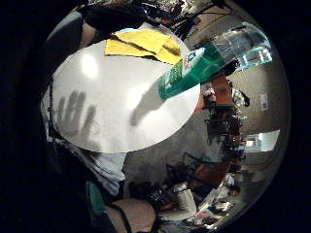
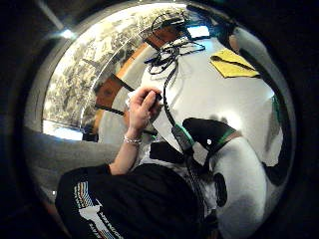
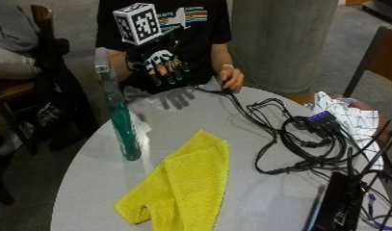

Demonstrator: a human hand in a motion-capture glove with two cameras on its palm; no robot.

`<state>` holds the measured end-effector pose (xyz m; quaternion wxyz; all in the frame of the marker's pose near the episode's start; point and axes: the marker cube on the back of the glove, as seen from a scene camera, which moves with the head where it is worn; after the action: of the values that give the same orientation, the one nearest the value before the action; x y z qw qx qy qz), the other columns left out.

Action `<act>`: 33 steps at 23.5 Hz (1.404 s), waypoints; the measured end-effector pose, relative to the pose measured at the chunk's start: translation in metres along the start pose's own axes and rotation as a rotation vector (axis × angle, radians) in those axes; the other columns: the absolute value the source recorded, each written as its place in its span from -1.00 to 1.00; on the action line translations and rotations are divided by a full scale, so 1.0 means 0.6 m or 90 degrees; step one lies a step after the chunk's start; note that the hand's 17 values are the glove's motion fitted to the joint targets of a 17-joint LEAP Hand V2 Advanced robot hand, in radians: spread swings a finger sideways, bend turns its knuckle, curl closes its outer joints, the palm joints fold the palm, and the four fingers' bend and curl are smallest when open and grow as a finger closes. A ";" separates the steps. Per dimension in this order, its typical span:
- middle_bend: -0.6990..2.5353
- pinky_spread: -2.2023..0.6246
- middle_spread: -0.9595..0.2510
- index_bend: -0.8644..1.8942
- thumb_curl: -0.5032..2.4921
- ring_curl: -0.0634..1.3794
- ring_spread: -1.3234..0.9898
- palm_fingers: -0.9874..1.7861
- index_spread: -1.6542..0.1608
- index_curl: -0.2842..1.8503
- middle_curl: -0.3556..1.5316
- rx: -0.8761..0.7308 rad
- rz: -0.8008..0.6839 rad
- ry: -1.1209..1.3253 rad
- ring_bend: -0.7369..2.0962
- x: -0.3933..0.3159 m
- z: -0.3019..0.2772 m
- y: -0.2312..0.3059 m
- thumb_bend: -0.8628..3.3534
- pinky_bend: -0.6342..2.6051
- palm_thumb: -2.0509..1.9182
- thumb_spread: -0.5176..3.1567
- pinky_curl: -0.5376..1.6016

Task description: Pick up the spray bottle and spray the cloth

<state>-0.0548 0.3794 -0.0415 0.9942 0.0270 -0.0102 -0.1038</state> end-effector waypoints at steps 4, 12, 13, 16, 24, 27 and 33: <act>-0.43 0.74 0.68 -0.28 -0.48 -0.55 0.17 0.03 0.45 -0.50 -0.33 0.083 0.038 -0.137 -0.20 0.030 0.002 0.013 -0.57 -0.31 0.34 -0.11 -0.19; -0.42 0.73 0.68 -0.30 -0.45 -0.51 0.16 0.09 0.47 -0.51 -0.29 0.273 0.103 -0.492 -0.16 0.118 -0.006 0.075 -0.57 -0.31 0.40 -0.11 -0.18; -0.42 0.73 0.68 -0.31 -0.45 -0.50 0.16 0.10 0.47 -0.51 -0.29 0.305 0.124 -0.538 -0.15 0.130 -0.006 0.081 -0.57 -0.30 0.40 -0.11 -0.18; -0.42 0.73 0.69 -0.31 -0.45 -0.49 0.16 0.11 0.47 -0.52 -0.28 0.360 0.178 -0.583 -0.14 0.151 -0.004 0.093 -0.57 -0.30 0.42 -0.12 -0.17; -0.42 0.73 0.70 -0.30 -0.43 -0.47 0.16 0.11 0.47 -0.53 -0.26 0.399 0.224 -0.528 -0.14 0.178 -0.004 0.072 -0.58 -0.29 0.44 -0.12 -0.16; -0.43 0.73 0.71 -0.30 -0.43 -0.47 0.16 0.11 0.47 -0.53 -0.26 0.404 0.256 -0.495 -0.14 0.201 -0.002 0.058 -0.59 -0.29 0.44 -0.12 -0.16; -0.44 0.73 0.71 -0.30 -0.42 -0.47 0.17 0.09 0.47 -0.54 -0.25 0.424 0.319 -0.460 -0.15 0.257 0.001 0.020 -0.60 -0.29 0.45 -0.13 -0.16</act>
<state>0.0987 0.3593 -0.0377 0.8594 0.2996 -0.3890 0.1424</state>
